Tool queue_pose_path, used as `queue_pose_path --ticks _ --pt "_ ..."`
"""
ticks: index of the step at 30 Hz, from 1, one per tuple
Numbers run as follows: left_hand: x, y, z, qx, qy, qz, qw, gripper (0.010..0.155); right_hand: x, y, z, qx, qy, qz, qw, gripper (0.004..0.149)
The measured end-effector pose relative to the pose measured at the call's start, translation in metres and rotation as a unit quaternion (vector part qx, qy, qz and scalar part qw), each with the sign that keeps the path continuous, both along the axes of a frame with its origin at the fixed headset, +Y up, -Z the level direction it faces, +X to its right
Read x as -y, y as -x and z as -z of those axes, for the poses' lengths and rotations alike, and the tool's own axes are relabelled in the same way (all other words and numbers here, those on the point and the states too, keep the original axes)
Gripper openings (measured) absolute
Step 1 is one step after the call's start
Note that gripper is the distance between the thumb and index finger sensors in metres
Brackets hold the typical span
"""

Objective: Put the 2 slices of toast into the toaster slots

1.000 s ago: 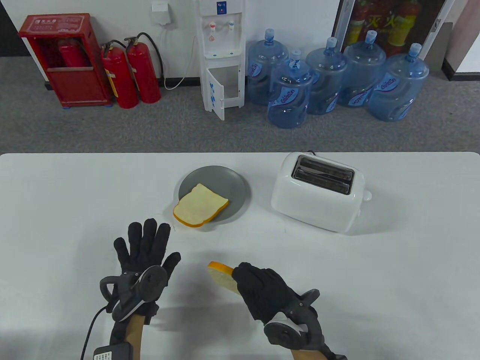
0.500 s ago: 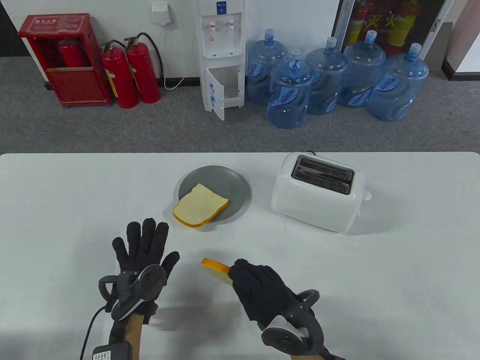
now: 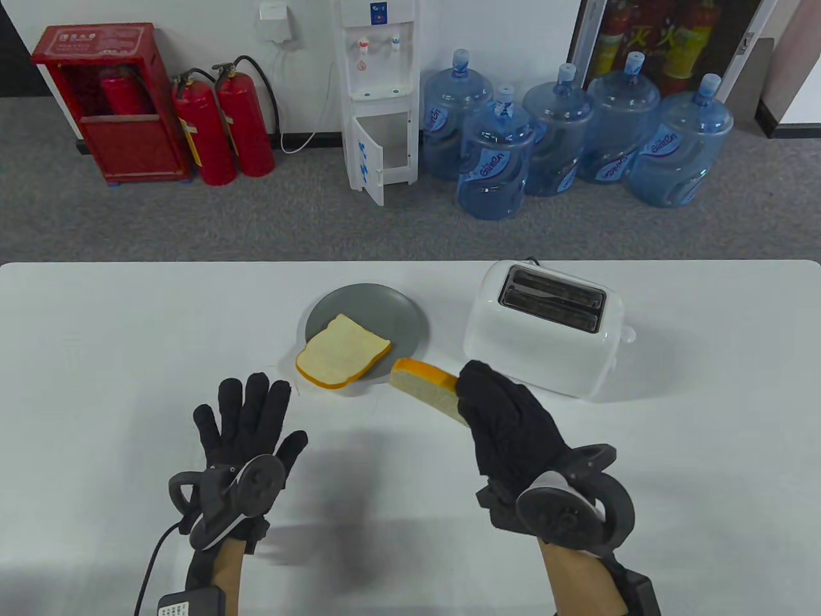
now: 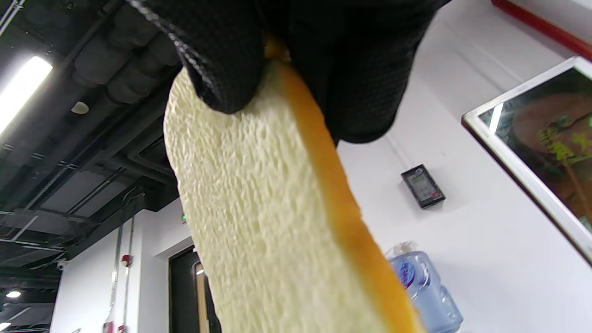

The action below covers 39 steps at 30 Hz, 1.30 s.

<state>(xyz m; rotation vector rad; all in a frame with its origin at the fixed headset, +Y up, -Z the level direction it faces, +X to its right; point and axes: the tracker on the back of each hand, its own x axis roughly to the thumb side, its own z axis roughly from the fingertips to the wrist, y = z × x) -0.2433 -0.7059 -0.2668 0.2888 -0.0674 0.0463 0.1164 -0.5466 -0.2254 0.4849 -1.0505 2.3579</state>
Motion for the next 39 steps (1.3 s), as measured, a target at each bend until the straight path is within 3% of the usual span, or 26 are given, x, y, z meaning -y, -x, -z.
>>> queue_pose_path --ticks 9,22,27,39 --pt "0.001 0.004 0.001 -0.012 0.006 0.002 1.000 0.072 -0.057 -0.039 0.032 0.059 0.023 0.029 0.998 0.052" --pt "0.004 0.003 0.004 -0.007 0.025 0.014 1.000 0.071 -0.093 -0.085 0.077 0.120 0.085 0.090 0.985 0.051" --pt "0.003 0.005 0.004 -0.015 0.017 0.016 1.000 0.071 -0.094 -0.093 0.093 0.117 0.110 0.112 0.981 0.050" --pt "0.006 0.008 0.007 -0.019 0.032 0.015 0.999 0.071 -0.058 -0.115 0.138 0.128 0.163 0.147 0.967 0.050"
